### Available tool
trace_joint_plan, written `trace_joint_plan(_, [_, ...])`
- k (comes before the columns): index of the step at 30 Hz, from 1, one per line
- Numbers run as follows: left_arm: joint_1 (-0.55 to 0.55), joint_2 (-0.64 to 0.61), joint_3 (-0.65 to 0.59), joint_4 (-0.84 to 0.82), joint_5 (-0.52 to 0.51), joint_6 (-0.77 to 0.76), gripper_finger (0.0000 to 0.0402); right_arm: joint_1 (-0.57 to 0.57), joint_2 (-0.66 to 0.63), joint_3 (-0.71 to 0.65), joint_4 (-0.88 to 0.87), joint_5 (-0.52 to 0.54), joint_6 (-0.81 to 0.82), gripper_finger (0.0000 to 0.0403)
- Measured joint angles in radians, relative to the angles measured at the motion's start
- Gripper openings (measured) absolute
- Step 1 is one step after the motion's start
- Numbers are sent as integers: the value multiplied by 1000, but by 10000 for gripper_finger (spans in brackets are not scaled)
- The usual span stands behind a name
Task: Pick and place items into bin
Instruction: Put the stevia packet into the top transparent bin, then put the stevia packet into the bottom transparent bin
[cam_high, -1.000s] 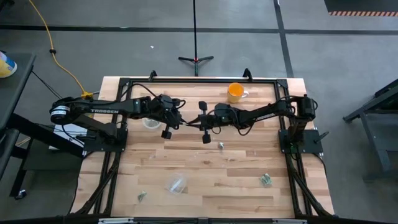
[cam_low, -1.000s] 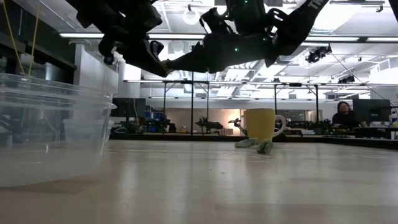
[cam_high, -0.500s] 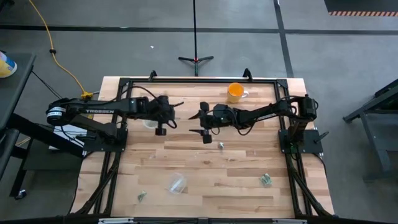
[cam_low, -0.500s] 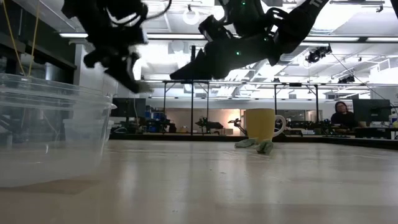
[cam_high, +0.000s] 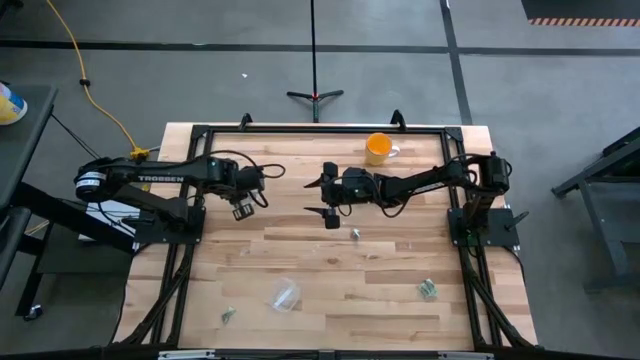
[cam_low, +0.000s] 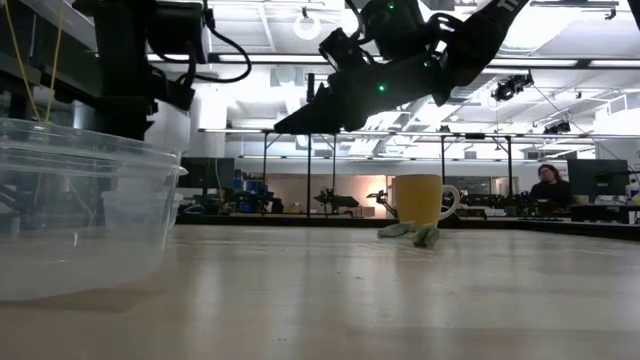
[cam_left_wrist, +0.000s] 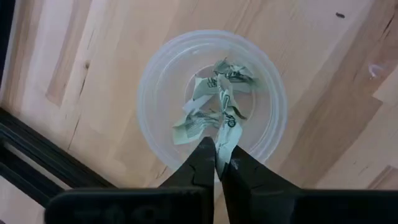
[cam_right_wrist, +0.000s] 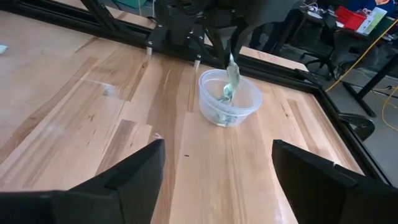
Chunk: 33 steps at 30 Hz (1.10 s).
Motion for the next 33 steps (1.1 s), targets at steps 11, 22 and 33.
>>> trace_joint_plan(11, [0,0,0,32,-5,12,178,0,0,0,-23,6,4,286])
trace_joint_plan(22, [-1,-26,-1,448,290,381,303,-43,-76,2,-601,218,79,286])
trace_joint_plan(33, [0,-25,-1,528,277,446,313,-123,-78,1,-964,193,150,286])
